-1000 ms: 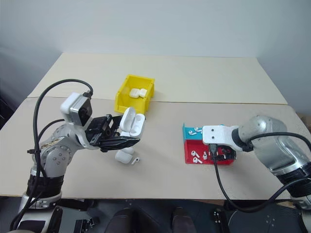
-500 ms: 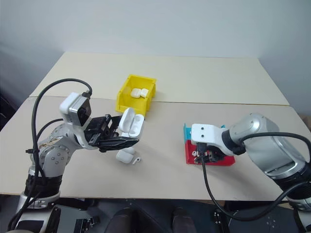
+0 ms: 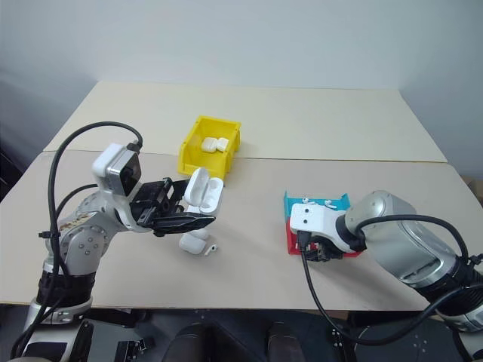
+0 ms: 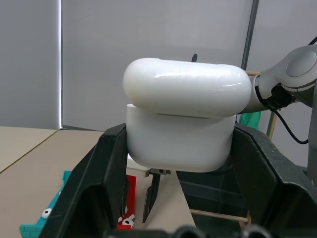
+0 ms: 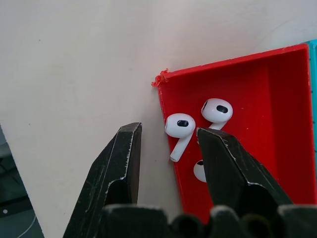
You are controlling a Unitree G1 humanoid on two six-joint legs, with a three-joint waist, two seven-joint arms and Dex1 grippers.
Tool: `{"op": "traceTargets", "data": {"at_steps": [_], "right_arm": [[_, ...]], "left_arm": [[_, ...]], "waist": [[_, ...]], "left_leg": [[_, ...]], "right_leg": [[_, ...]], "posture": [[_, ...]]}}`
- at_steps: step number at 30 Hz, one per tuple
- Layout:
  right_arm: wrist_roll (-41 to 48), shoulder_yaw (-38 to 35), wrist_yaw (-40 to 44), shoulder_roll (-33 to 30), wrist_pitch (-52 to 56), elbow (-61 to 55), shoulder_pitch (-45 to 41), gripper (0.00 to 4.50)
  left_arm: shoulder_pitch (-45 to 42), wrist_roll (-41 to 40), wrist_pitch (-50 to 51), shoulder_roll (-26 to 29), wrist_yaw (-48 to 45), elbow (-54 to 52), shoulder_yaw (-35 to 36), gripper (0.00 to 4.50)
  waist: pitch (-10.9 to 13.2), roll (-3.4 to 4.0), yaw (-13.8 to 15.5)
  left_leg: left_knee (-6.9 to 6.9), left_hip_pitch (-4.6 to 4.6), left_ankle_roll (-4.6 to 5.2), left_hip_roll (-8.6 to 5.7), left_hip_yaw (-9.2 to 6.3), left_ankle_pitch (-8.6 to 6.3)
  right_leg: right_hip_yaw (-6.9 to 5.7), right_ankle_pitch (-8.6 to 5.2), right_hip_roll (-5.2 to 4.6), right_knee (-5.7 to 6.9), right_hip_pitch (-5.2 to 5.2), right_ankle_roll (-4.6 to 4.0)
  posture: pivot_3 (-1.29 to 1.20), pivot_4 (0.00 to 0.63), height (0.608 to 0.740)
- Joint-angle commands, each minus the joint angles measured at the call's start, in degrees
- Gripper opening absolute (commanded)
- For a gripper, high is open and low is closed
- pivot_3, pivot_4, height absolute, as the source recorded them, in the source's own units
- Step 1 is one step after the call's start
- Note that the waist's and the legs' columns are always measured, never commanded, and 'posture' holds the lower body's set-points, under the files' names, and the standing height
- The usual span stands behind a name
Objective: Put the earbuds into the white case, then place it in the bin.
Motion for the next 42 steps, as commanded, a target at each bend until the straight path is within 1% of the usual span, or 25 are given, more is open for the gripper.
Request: {"op": "traceTargets", "data": {"at_steps": [1, 14, 28, 31, 34, 35, 42], "right_arm": [[-0.46, 0.66, -0.94, 0.17, 0.76, 0.25, -0.94, 2.21], [-0.87, 2.83, -2.73, 1.26, 0.09, 2.77, -1.46, 2.21], [-0.55, 2.74, -3.32, -0.01, 0.4, 0.14, 0.44, 2.21], [-0.66, 2.9, -3.67, 0.07, 0.21, -0.16, 1.1, 1.66], [-0.76, 3.07, -4.15, 0.18, 0.15, -0.38, 1.63, 0.66], [-0.78, 3.11, -4.32, 0.22, 0.21, -0.45, 1.72, 0.51], [0.14, 2.27, -4.7, 0.3, 1.01, -1.33, 1.96, 0.49]], "left_arm": [[-0.62, -0.97, -0.15, 0.09, 0.01, -2.05, 0.58, 2.81], [-0.35, -0.88, -0.31, 0.16, 0.13, -2.24, 0.62, 2.81], [-0.12, -1.05, -0.11, 0.15, 0.25, -2.5, 0.54, 2.81], [-0.26, -0.93, -0.18, 0.16, 0.13, -2.36, 0.46, 2.81], [-0.3, -0.85, -0.2, 0.24, 0.09, -2.34, 0.48, 2.81], [-0.31, -0.84, -0.19, 0.28, 0.08, -2.33, 0.5, 2.81], [-0.34, -0.82, -0.16, 0.48, 0.01, -2.29, 0.58, 2.81]], "waist": [[0.0, 0.0, 0.0], [0.0, 0.0, 0.0], [0.0, 0.0, 0.01], [0.0, 0.0, 0.0], [0.0, 0.0, 0.0], [0.0, 0.0, 0.01], [0.0, 0.0, -0.02]], "left_leg": [[0.0, 0.0, 0.0, 0.0, 0.0, 0.0], [0.0, 0.0, 0.0, 0.0, 0.0, 0.0], [0.0, 0.0, 0.0, 0.0, 0.0, 0.0], [0.0, 0.0, 0.0, 0.0, 0.0, 0.0], [0.0, 0.01, 0.0, 0.0, 0.0, 0.0], [0.0, 0.01, 0.0, 0.0, -0.01, 0.0], [0.0, 0.03, 0.0, 0.0, -0.01, 0.0]], "right_leg": [[0.0, 0.0, 0.0, 0.0, 0.0, 0.0], [0.0, 0.0, 0.0, 0.0, 0.0, 0.0], [0.0, 0.0, 0.0, -0.01, 0.0, 0.0], [0.0, 0.0, 0.0, 0.0, 0.01, 0.0], [0.0, 0.0, 0.0, 0.0, 0.01, 0.0], [0.0, 0.0, 0.0, 0.0, 0.01, 0.0], [0.0, 0.0, 0.0, 0.01, 0.03, 0.0]], "posture": [[0.0, 0.15, 0.74], [0.0, 0.15, 0.74], [0.0, 0.15, 0.74], [0.0, 0.15, 0.74], [0.0, 0.15, 0.74], [0.0, 0.15, 0.74], [0.0, 0.15, 0.74]]}}
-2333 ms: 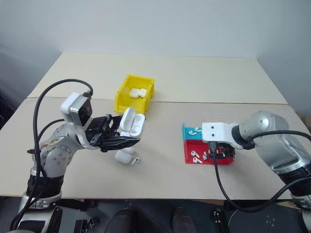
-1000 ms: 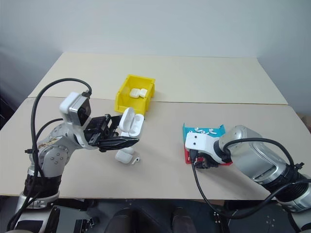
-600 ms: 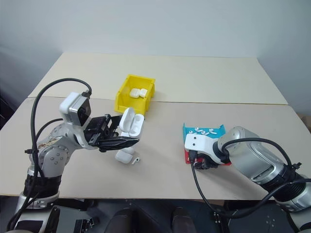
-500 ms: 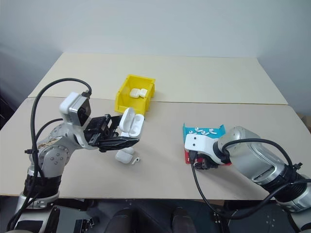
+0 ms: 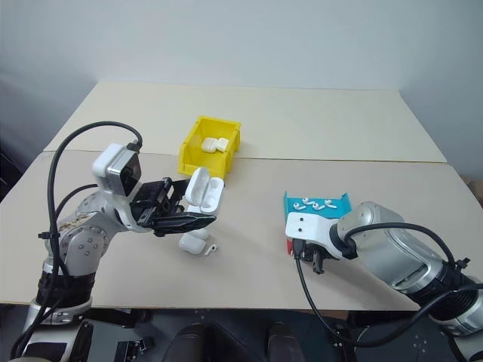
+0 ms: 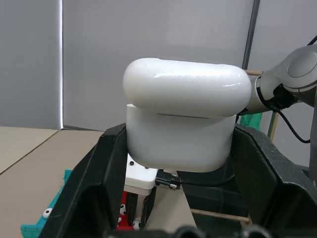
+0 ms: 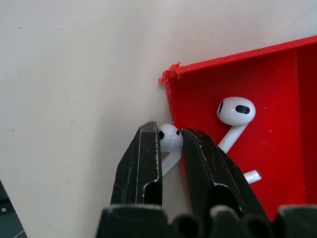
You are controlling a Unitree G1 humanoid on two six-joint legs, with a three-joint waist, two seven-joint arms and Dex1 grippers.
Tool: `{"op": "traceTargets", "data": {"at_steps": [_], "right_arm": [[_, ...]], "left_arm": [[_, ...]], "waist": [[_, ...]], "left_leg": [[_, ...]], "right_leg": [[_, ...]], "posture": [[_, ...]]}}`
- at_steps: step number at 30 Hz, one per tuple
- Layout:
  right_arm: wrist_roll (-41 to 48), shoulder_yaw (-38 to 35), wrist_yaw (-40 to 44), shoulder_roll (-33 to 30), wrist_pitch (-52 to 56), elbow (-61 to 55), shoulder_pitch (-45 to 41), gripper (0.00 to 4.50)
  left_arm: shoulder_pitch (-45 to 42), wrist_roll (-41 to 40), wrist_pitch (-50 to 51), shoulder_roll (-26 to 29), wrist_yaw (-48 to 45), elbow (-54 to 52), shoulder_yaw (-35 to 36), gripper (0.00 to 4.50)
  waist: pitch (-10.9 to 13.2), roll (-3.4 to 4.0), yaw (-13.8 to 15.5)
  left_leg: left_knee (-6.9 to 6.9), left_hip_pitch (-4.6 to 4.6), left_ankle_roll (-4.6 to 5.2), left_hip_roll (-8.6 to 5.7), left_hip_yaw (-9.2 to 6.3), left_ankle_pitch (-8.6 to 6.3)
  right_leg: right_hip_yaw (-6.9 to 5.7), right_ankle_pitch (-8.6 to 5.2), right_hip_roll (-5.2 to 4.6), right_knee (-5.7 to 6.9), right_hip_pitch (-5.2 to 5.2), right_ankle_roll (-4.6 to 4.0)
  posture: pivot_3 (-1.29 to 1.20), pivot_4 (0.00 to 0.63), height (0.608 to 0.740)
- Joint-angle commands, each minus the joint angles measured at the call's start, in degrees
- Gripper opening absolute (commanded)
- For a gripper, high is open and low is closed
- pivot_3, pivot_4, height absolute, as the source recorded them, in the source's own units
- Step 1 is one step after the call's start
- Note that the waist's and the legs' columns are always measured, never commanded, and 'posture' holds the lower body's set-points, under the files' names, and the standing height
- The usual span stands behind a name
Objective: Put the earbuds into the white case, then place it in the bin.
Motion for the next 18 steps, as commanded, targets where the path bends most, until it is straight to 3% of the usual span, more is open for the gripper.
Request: {"op": "traceTargets", "data": {"at_steps": [1, 7, 12, 15, 18], "right_arm": [[0.98, -1.5, 0.13, -0.52, 0.71, -1.43, 0.4, 0.49], [10.78, -12.05, 5.27, -1.19, 3.76, -1.49, -1.93, 0.49], [23.45, -29.02, 7.13, 2.44, 6.83, 1.82, -2.7, 0.49], [28.02, -39.3, 4.8, 7.57, 1.09, 2.74, -0.41, 0.49], [28.69, -46.78, -2.65, 16.22, -7.58, 2.21, 0.24, 0.49]], "left_arm": [[-0.46, -0.81, -0.16, 0.41, -0.31, -1.86, 0.58, 2.81], [-0.99, -0.88, -0.08, 0.53, -0.87, -1.26, 0.5, 2.81], [-2.14, -0.64, -0.06, 0.03, -1.36, 0.52, 0.2, 2.81], [-3.32, -0.43, -0.24, -0.52, -1.92, 1.82, -0.21, 2.81], [-5.24, 0.18, -0.55, -1.45, -2.14, 3.75, -0.76, 2.81]], "waist": [[0.0, 0.0, 0.0], [0.0, 0.0, 0.03], [0.0, 0.0, 0.09], [0.0, -0.01, 0.14], [-0.01, -0.02, 0.17]], "left_leg": [[0.0, 0.0, 0.0, 0.0, 0.0, 0.0], [0.0, -0.03, 0.0, 0.0, 0.0, 0.0], [0.0, -0.01, 0.0, 0.0, -0.02, 0.0], [0.0, -0.01, 0.0, 0.0, -0.04, 0.0], [-0.01, -0.05, 0.01, -0.01, -0.06, 0.0]], "right_leg": [[0.0, 0.0, 0.0, 0.0, 0.0, 0.0], [0.0, 0.0, 0.0, -0.01, -0.02, 0.0], [-0.01, 0.0, 0.0, -0.01, 0.01, 0.0], [-0.03, 0.0, 0.01, -0.03, 0.04, 0.0], [-0.05, 0.01, 0.02, -0.07, 0.04, 0.01]], "posture": [[0.0, 0.15, 0.74], [0.0, 0.15, 0.74], [0.0, 0.15, 0.74], [0.0, 0.15, 0.74], [0.0, 0.15, 0.74]]}}
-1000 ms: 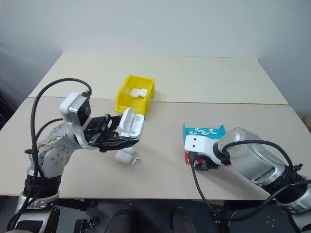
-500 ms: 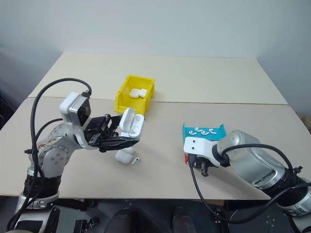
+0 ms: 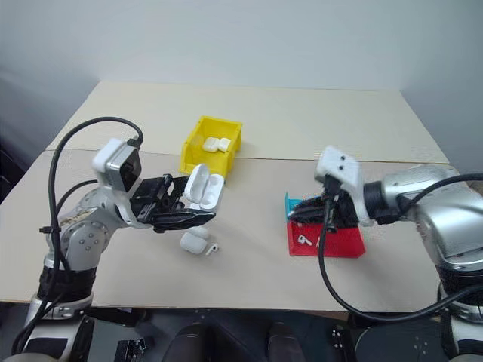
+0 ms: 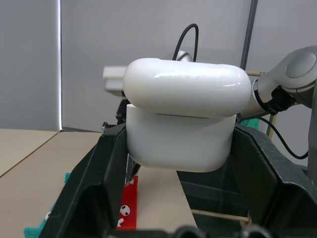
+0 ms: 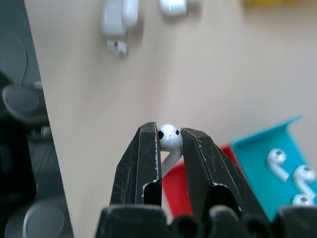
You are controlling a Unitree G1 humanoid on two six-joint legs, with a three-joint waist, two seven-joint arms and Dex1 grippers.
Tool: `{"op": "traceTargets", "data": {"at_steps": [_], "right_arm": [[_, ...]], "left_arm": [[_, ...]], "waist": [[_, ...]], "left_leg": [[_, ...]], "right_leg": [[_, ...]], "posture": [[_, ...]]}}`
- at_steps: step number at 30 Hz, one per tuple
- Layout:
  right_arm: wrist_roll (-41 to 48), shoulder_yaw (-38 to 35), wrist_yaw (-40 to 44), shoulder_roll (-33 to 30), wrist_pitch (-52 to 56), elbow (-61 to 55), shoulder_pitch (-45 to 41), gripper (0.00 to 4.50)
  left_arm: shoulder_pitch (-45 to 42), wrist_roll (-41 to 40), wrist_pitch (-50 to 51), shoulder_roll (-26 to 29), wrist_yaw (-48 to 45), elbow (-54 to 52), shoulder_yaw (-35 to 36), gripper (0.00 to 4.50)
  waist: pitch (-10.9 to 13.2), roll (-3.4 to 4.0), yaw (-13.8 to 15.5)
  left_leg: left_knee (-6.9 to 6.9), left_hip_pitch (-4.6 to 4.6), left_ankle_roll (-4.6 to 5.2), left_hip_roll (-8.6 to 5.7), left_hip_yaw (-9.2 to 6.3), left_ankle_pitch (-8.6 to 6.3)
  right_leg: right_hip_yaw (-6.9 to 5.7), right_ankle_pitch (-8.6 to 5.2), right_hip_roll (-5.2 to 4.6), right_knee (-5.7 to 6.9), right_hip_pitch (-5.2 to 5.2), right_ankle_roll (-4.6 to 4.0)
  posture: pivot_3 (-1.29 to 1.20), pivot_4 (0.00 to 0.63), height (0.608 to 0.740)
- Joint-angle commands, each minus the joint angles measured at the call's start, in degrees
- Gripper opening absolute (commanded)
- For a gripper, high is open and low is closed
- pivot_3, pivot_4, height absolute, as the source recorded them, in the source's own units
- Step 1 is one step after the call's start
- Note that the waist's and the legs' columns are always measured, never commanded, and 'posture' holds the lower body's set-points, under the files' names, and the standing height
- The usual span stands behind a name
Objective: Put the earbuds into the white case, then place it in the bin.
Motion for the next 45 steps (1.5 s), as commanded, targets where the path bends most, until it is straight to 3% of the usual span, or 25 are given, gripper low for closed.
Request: {"op": "traceTargets", "data": {"at_steps": [1, 5, 10, 20, 45], "right_arm": [[1.29, -8.1, -8.53, 6.61, -9.57, -1.14, -0.69, 0.49], [4.11, -9.24, -16.22, 13.44, -11.84, -1.79, -4.91, 0.49], [12.06, -10.23, -18.14, 17.0, -13.17, -4.44, -6.72, 0.49], [18.51, -7.56, -21.62, 16.9, -15.34, -7.04, -6.74, 0.49], [12.23, 2.53, -18.46, 11.33, -23.75, -6.43, -3.41, 0.49]], "left_arm": [[-3.08, 0.39, -0.66, -1.3, -0.59, 1.37, -0.63, 2.81], [-5.95, 1.6, -0.64, -2.77, -0.4, 3.89, -1.62, 2.81], [-9.94, 4.36, -0.54, -3.92, 0.03, 7.54, -3.08, 2.81], [-13.09, 6.35, -0.62, -5.88, -1.06, 10.45, -3.22, 2.81], [-13.5, 6.87, -0.85, -6.19, -2.71, 10.46, -2.71, 2.81]], "waist": [[0.0, 0.0, -0.02], [0.0, 0.01, -0.25], [0.0, 0.01, -0.28], [0.0, 0.01, -0.38], [0.0, 0.01, -0.62]], "left_leg": [[0.0, -0.01, 0.0, -0.02, 0.02, 0.0], [0.01, 0.01, -0.02, -0.02, 0.02, 0.01], [0.0, 0.01, -0.02, -0.01, 0.0, 0.01], [0.0, -0.01, -0.02, -0.01, 0.0, 0.01], [0.0, -0.02, -0.02, -0.01, 0.0, 0.01]], "right_leg": [[0.02, 0.01, -0.02, 0.03, -0.02, 0.02], [0.02, 0.01, -0.01, 0.09, -0.04, 0.02], [0.01, 0.01, 0.0, 0.07, -0.02, 0.02], [0.01, 0.01, -0.01, 0.07, -0.03, 0.02], [0.01, 0.01, -0.01, 0.05, -0.03, 0.02]], "posture": [[0.0, 0.15, 0.74], [0.0, 0.15, 0.74], [0.0, 0.15, 0.74], [0.0, 0.15, 0.74], [0.0, 0.15, 0.74]]}}
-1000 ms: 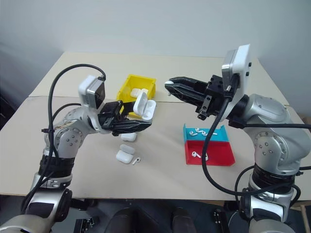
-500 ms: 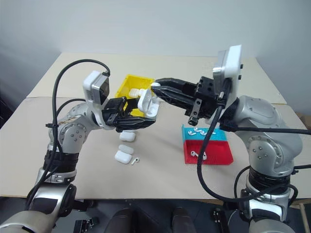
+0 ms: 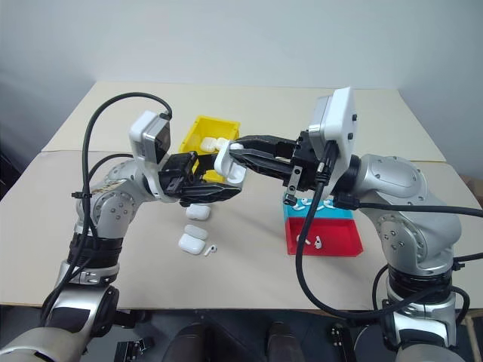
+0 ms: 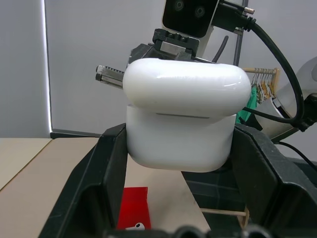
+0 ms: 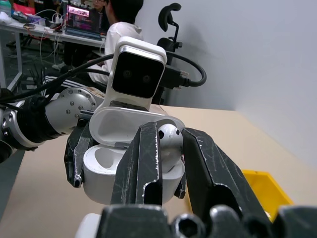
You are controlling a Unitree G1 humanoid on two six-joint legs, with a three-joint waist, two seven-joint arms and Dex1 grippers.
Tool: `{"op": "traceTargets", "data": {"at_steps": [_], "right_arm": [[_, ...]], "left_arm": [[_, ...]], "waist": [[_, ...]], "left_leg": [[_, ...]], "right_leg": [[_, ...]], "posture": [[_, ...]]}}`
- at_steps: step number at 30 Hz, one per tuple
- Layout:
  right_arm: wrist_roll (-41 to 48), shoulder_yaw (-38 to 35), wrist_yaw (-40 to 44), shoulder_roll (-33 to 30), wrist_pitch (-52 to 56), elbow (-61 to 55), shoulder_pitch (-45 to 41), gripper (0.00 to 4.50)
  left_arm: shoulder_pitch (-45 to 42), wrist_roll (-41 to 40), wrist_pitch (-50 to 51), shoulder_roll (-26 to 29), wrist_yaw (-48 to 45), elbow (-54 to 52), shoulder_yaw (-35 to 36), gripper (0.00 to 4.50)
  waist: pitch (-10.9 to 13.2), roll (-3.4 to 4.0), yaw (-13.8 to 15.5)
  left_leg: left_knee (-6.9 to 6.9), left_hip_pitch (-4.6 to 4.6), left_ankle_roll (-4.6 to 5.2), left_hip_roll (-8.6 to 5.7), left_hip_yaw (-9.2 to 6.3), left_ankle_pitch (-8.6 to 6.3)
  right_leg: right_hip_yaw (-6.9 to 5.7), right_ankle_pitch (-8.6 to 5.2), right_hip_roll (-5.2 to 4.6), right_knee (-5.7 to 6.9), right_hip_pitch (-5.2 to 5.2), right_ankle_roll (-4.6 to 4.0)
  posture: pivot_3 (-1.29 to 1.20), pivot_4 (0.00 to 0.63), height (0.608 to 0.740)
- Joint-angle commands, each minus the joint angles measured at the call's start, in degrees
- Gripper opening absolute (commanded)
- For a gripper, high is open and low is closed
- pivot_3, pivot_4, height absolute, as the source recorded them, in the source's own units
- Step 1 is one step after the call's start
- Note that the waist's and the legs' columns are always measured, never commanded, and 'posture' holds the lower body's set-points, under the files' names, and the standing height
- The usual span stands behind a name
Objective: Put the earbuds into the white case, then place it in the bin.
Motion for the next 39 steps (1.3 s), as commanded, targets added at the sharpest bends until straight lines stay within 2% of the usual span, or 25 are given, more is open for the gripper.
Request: {"op": "traceTargets", "data": {"at_steps": [1, 4, 6, 7, 12, 21, 27, 28, 30, 32, 37, 39], "right_arm": [[-0.34, 0.27, 2.21, -1.76, -1.75, -0.95, 0.41, 0.49], [0.02, 0.74, 3.39, -2.69, -2.02, -0.63, 0.39, 0.49], [0.28, 0.92, 3.6, -2.99, -2.09, -0.43, 0.21, 1.2], [0.42, 0.85, 3.35, -2.96, -1.99, -0.35, 0.08, 1.38], [0.99, 0.09, 2.53, -3.12, -1.72, -0.26, -0.36, 3.09], [2.29, -3.31, 2.26, -5.15, -1.56, 3.7, -1.73, 3.09], [-4.48, -1.29, 7.65, -11.92, -4.61, 12.96, -5.61, 3.09], [-7.45, 0.47, 9.37, -13.58, -6.37, 14.72, -5.98, 3.09], [-20.05, 9.78, 14.22, -18.98, -12.22, 20.98, -7.96, 3.09], [-32.09, 19.14, 17.48, -21.24, -18.71, 28.69, -11.43, 3.09], [-44.95, 29.85, 25.44, -18.43, -34.76, 44.91, -18.33, 3.09], [-46.83, 31.58, 28.79, -16.53, -39.86, 50.99, -20.89, 3.09]], "left_arm": [[-1.23, -0.55, -0.82, -0.24, -0.27, -0.62, 0.96, 2.81], [-1.21, -0.39, -0.97, -0.27, -0.36, -0.64, 1.03, 2.81], [-1.2, -0.3, -1.1, -0.24, -0.45, -0.62, 1.05, 2.81], [-1.2, -0.3, -1.11, -0.24, -0.46, -0.61, 1.06, 2.81], [-1.03, -0.19, -1.33, -0.39, -0.5, -0.7, 1.02, 2.81], [-0.58, 0.41, -1.87, 0.4, -0.77, -0.32, 1.65, 2.81], [0.89, 1.06, -2.32, 2.71, -0.94, -0.49, 2.97, 2.81], [1.21, 1.06, -2.39, 2.81, -0.76, -0.75, 3.05, 2.81], [2.23, 0.45, -2.15, 2.7, -0.05, -2.21, 3.38, 2.81], [3.05, 0.15, -2.2, 2.3, 0.54, -3.31, 3.49, 2.81], [4.01, 0.34, -2.67, 1.26, 1.57, -4.41, 3.57, 2.81], [4.36, 0.37, -2.81, 1.09, 1.93, -4.87, 3.69, 2.81]], "waist": [[0.0, 0.0, 0.01], [0.0, 0.0, 0.01], [0.0, 0.0, 0.02], [0.0, 0.0, 0.02], [0.0, 0.0, 0.03], [0.0, 0.0, 0.05], [0.0, 0.0, -0.04], [0.0, 0.01, -0.02], [0.01, 0.01, -0.08], [0.01, 0.01, -0.26], [0.02, 0.03, -0.79], [0.03, 0.04, -0.94]], "left_leg": [[0.0, 0.0, 0.0, 0.0, 0.0, 0.0], [0.0, 0.0, 0.0, 0.0, 0.0, 0.0], [0.0, 0.0, 0.0, 0.0, 0.0, 0.0], [0.0, 0.0, 0.0, 0.0, 0.0, 0.0], [0.0, 0.0, 0.0, 0.0, 0.0, 0.0], [0.0, 0.0, 0.0, 0.0, 0.0, 0.0], [-0.01, 0.01, 0.0, 0.0, 0.03, 0.0], [-0.02, 0.01, 0.01, 0.01, 0.02, 0.0], [-0.02, 0.01, 0.02, 0.0, 0.05, -0.01], [-0.02, 0.01, 0.02, 0.01, 0.07, -0.01], [-0.03, -0.02, 0.02, 0.01, 0.09, -0.01], [-0.04, -0.05, 0.01, 0.01, 0.1, -0.01]], "right_leg": [[0.0, 0.0, 0.0, 0.0, 0.0, 0.0], [0.0, 0.0, 0.0, 0.0, 0.0, 0.0], [0.0, 0.0, 0.0, 0.0, 0.0, 0.0], [0.0, 0.0, 0.0, 0.0, 0.0, 0.0], [0.0, 0.0, 0.0, 0.0, 0.0, 0.0], [0.0, 0.0, 0.0, 0.0, 0.0, 0.0], [0.01, 0.0, 0.0, -0.02, -0.02, -0.01], [0.01, 0.0, 0.0, -0.06, -0.01, -0.01], [0.02, 0.0, -0.01, -0.08, -0.02, 0.0], [0.02, 0.0, -0.01, -0.1, 0.0, 0.0], [0.04, -0.01, 0.0, -0.08, -0.09, -0.01], [0.05, 0.0, 0.0, -0.15, -0.09, 0.0]], "posture": [[0.0, 0.15, 0.74], [0.0, 0.15, 0.74], [0.0, 0.15, 0.74], [0.0, 0.15, 0.74], [0.0, 0.15, 0.74], [0.0, 0.15, 0.74], [0.0, 0.15, 0.74], [0.0, 0.15, 0.74], [0.0, 0.15, 0.74], [0.0, 0.15, 0.74], [0.0, 0.15, 0.74], [0.0, 0.15, 0.74]]}}
